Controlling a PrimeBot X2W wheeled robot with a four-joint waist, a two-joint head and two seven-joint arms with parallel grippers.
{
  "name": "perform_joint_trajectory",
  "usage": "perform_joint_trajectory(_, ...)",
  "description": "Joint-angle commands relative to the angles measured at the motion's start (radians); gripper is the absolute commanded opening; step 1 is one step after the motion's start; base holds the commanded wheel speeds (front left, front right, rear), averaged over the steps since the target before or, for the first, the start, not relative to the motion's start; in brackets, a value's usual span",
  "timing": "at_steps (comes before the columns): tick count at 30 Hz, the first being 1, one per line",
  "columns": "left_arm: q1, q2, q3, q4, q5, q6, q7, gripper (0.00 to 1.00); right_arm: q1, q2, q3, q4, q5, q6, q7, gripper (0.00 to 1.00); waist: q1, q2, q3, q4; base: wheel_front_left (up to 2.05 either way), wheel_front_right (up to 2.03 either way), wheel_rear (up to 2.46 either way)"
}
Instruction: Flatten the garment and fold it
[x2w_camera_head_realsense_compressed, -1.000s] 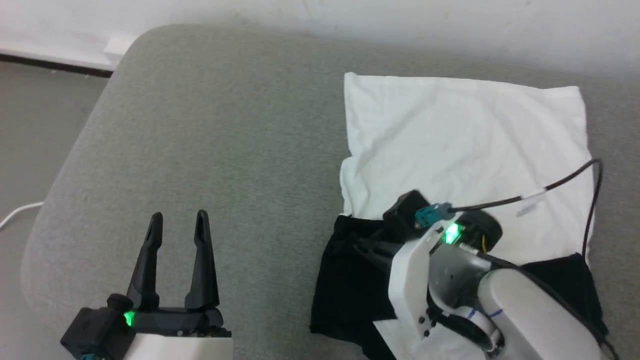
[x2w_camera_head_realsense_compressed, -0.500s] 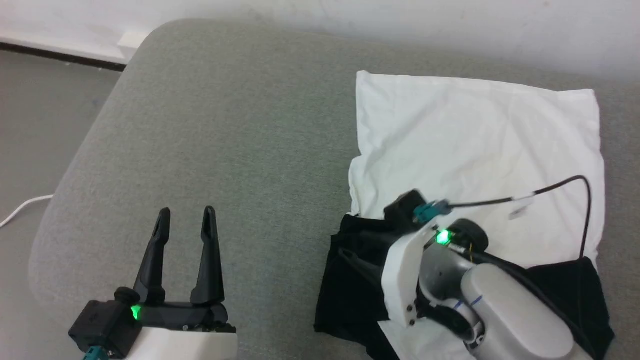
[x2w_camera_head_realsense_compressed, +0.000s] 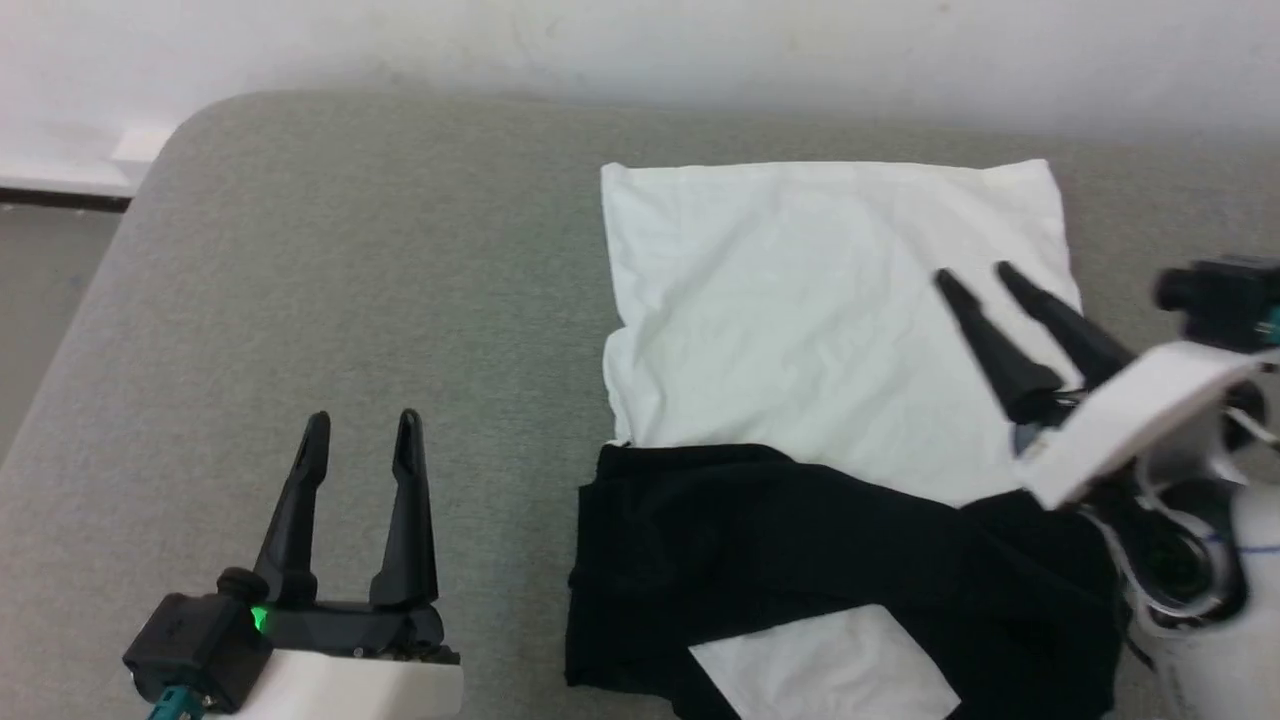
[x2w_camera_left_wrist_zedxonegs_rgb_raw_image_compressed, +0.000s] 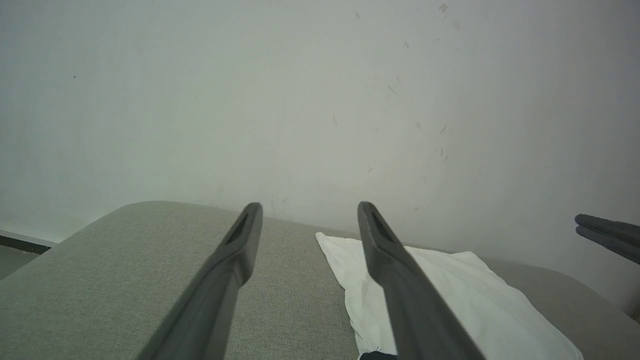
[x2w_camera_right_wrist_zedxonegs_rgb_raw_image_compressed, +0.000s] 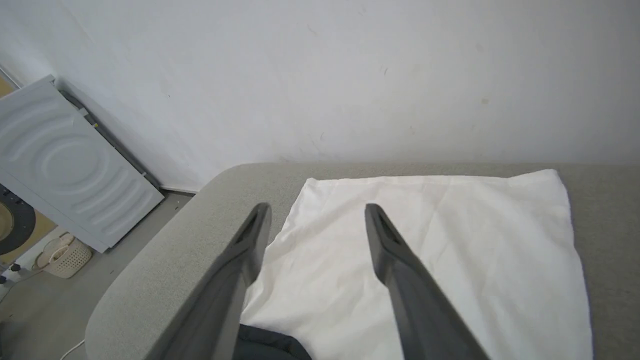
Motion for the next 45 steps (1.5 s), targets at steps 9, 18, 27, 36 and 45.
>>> perform_joint_trajectory(9, 0.000, 0.014, 0.000, -0.016, 0.005, 0.013, 0.016, 1.00, 0.161, 0.079, -0.253, -0.166, -0.009, -0.001, -0.010, 1.00, 0.0000, 0.0000, -0.007, -0.093, 0.00, 0.00, 0.00)
perform_joint_trajectory(18, 0.008, 0.017, 0.000, 0.036, 0.024, 0.025, -0.007, 1.00, 0.326, 0.105, -0.321, -0.202, -0.221, -0.001, -0.251, 1.00, 0.0000, 0.0000, -0.008, -0.129, 0.00, 0.00, 0.00)
perform_joint_trajectory(27, -0.089, 0.043, -0.013, 0.067, 0.065, 0.023, 0.010, 1.00, 0.355, 0.130, -0.264, -0.180, -0.262, -0.001, -0.329, 1.00, 0.0000, 0.0000, 0.048, -0.158, 0.00, 0.00, 0.00)
perform_joint_trajectory(36, -0.545, 0.164, -0.023, 0.077, 0.094, -0.076, 0.258, 1.00, 0.252, 0.061, -0.241, -0.264, -0.256, -0.001, -0.317, 1.00, 0.0000, 0.0000, 0.235, -0.150, 0.00, 0.00, 0.00)
perform_joint_trajectory(45, -0.942, 0.225, -0.070, 0.224, 0.071, -0.172, 0.490, 1.00, 0.156, 0.024, -0.222, -0.297, -0.233, -0.001, -0.329, 1.00, 0.0000, 0.0000, 0.398, -0.178, 0.00, 0.00, 0.00)
